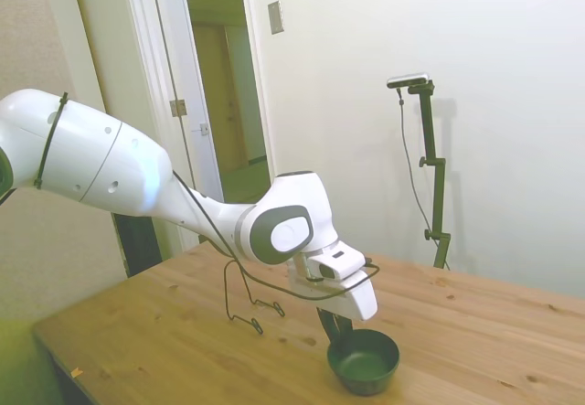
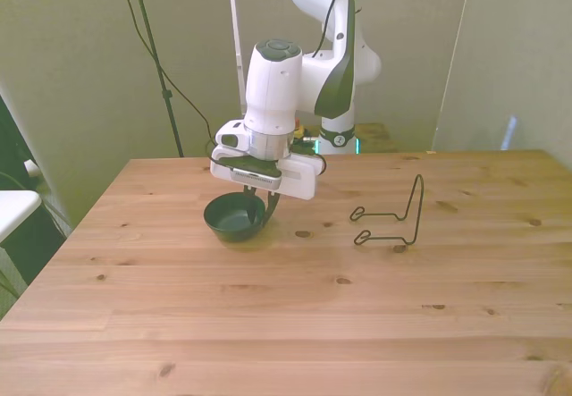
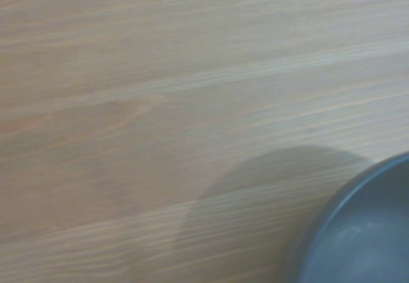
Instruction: Load the bowl
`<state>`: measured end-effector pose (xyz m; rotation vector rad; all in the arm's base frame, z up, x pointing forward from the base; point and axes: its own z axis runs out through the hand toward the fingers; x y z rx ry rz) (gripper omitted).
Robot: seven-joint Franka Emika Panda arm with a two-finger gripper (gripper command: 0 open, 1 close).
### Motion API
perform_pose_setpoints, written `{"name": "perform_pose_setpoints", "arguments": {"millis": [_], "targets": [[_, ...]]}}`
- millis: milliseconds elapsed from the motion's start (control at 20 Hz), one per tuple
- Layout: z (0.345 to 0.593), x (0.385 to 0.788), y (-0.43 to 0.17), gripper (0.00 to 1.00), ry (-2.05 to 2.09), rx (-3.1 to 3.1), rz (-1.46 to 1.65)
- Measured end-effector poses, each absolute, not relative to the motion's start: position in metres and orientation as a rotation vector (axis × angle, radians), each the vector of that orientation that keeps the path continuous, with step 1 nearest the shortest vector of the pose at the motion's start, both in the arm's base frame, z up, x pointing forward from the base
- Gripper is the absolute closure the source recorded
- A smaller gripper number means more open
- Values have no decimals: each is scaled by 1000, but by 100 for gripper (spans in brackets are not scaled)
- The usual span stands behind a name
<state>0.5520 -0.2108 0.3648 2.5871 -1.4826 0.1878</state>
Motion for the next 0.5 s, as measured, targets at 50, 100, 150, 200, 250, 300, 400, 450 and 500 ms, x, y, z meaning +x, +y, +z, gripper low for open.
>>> {"name": "perform_pose_setpoints", "arguments": {"millis": [50, 100, 150, 200, 250, 300, 400, 450, 500], "targets": [[365, 552, -210, 100, -1480, 2589, 190], [365, 553, -209, 100, -1478, 2590, 190], [365, 553, -208, 100, -1476, 2591, 190], [365, 553, -208, 100, -1474, 2592, 190], [365, 554, -207, 100, -1473, 2592, 191], [365, 554, -207, 100, -1473, 2593, 191], [365, 554, -206, 100, -1472, 2593, 191], [365, 554, -206, 100, -1471, 2595, 192], [366, 555, -204, 100, -1474, 2599, 194]]}}
